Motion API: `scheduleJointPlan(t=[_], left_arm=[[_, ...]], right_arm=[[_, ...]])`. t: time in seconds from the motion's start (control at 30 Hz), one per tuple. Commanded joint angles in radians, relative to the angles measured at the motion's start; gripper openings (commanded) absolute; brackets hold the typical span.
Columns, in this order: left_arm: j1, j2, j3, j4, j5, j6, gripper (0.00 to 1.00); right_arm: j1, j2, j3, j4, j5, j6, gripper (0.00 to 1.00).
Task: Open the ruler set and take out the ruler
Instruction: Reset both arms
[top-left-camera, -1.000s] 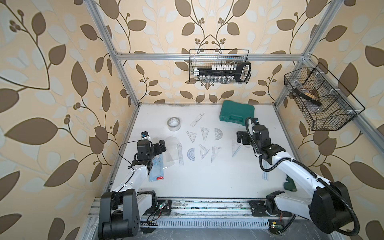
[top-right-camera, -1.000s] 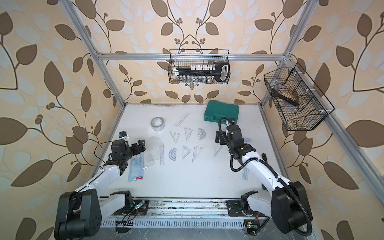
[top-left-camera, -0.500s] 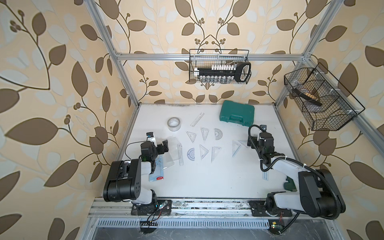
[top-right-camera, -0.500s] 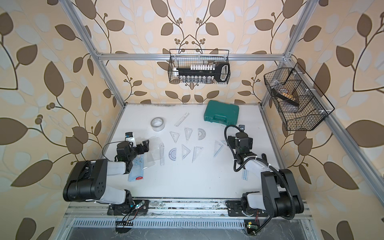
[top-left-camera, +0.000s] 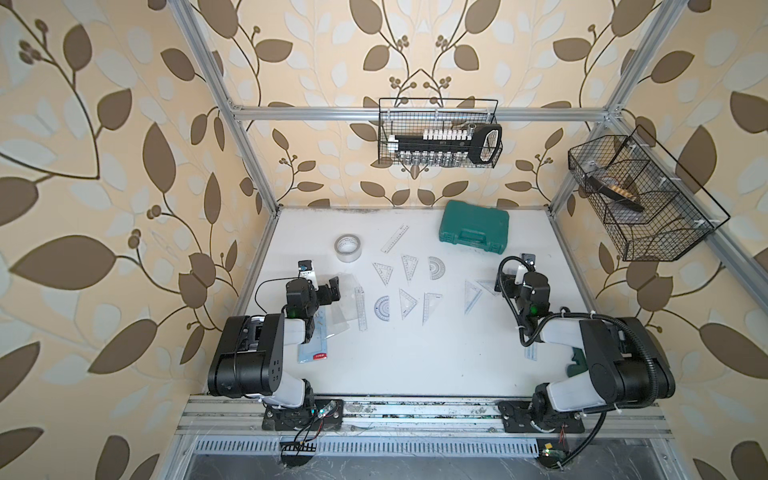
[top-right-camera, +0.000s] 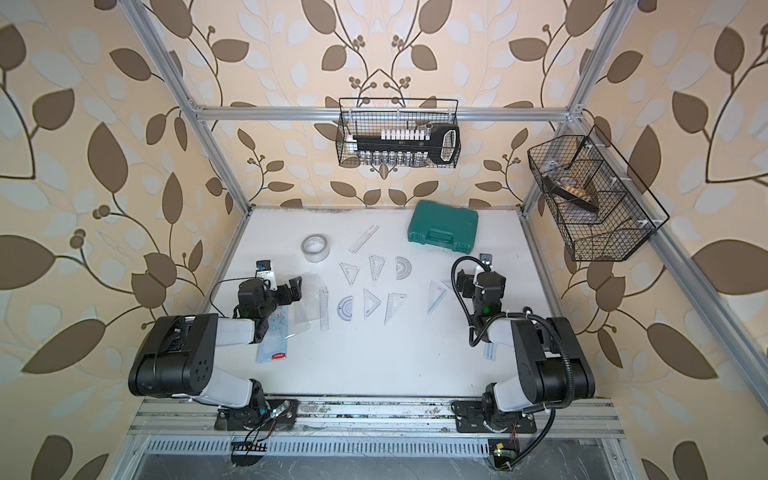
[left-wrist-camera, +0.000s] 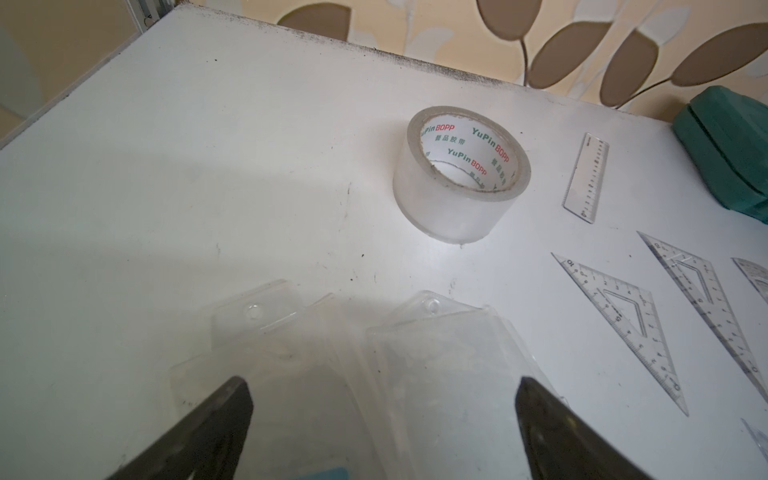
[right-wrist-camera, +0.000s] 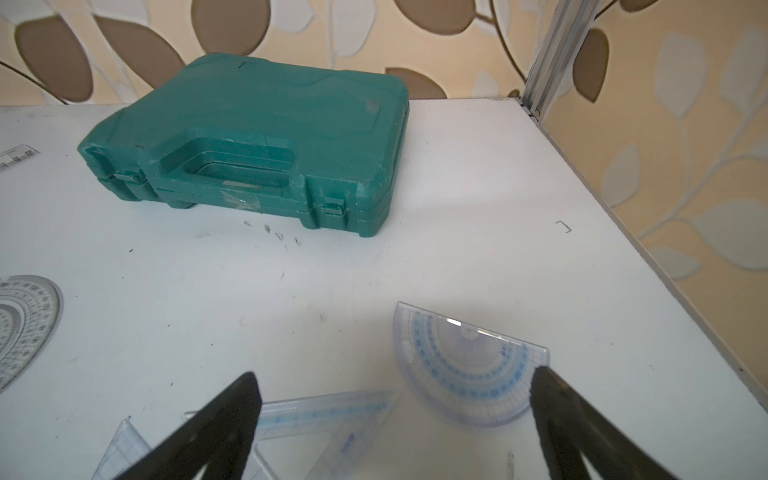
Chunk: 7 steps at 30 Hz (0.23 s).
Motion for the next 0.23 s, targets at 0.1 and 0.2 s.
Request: scheduleJointPlan(t=[0.1, 0.2], left_arm=[[-0.013, -0.003, 0.021, 0.007, -0.027, 0.026, 0.99], [-0.014, -0.003, 0.023, 0.004, -0.032, 0.027, 0.99]], right_arm=[[0.000, 0.017, -0.014, 0.068, -0.020, -0.009, 0.99], [-0.011, 0.012, -0.020, 0.073, -0.041, -0.001, 0.99]])
